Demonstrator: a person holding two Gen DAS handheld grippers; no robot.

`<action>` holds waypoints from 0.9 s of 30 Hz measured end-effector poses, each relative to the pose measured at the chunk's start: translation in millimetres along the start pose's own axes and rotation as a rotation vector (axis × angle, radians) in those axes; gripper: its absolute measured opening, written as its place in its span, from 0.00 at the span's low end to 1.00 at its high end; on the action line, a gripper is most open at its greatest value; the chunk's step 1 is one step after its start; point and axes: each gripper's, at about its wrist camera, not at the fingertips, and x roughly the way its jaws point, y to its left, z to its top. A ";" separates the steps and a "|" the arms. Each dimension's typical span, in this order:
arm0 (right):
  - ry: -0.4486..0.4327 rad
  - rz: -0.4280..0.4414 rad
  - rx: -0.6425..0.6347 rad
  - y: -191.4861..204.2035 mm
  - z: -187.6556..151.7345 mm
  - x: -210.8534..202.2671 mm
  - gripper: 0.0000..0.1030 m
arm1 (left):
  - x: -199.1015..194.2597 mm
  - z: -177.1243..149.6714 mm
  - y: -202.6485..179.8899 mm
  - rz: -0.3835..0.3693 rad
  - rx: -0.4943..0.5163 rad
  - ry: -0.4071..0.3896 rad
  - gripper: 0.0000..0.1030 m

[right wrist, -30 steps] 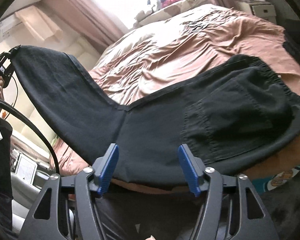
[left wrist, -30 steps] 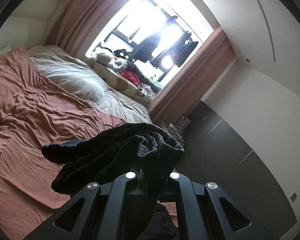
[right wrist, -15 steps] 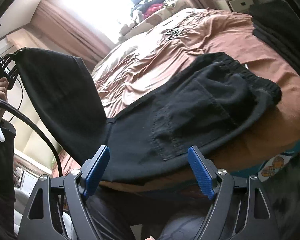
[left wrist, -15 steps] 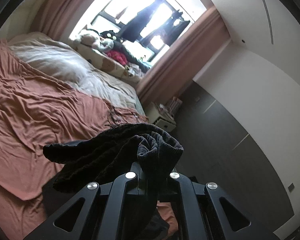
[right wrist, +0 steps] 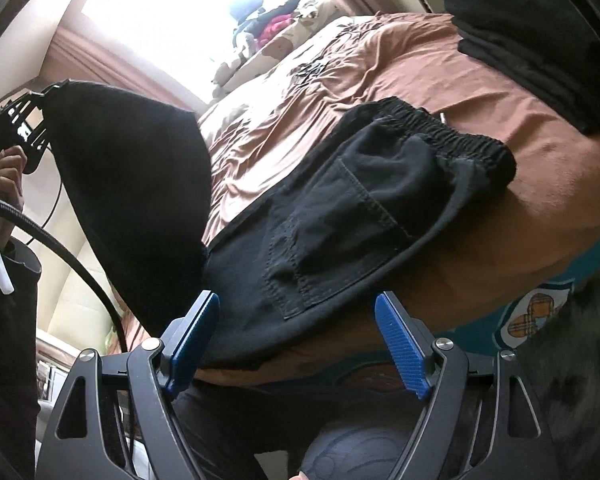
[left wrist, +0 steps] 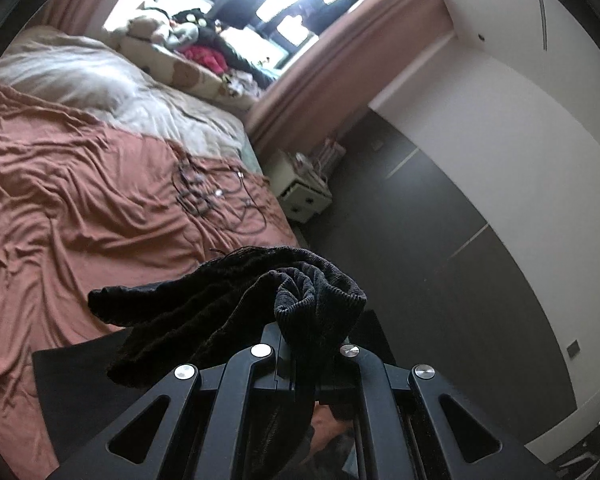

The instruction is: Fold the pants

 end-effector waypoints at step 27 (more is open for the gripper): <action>-0.019 -0.099 0.068 -35.9 1.5 -39.3 0.77 | 175.5 -138.9 -0.1 -0.087 -0.038 0.446 0.08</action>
